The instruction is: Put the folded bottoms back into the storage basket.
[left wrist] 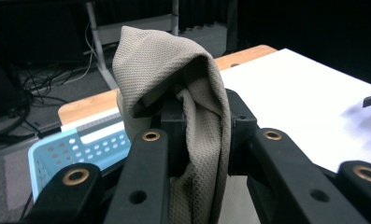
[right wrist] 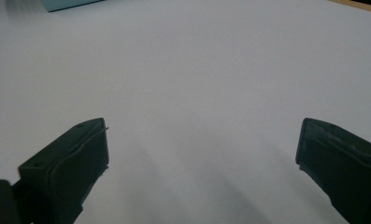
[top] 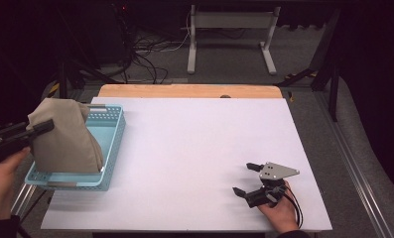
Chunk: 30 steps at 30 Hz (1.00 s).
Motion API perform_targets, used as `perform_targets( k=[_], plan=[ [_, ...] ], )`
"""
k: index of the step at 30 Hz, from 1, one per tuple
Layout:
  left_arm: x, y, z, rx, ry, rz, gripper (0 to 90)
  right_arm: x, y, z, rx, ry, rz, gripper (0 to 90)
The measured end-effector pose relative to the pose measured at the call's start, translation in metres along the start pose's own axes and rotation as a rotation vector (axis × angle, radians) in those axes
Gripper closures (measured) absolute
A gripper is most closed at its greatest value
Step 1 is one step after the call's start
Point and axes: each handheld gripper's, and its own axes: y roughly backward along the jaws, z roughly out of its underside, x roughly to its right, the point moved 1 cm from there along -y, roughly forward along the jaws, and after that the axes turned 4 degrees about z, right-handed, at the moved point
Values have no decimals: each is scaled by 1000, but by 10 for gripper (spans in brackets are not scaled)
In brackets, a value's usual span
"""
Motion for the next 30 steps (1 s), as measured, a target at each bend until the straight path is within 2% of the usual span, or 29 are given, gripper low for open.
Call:
perform_targets(
  k=[9,22,30],
  plan=[
    [-6,-3,12,-24,23,-4,747,0,0,0,-1,1,0,31],
    [-20,-12,32,-47,87,0,746,0,0,0,-1,-1,-2,33],
    [-27,-20,40,-75,104,2,746,0,0,0,-2,-3,-2,33]
  ],
)
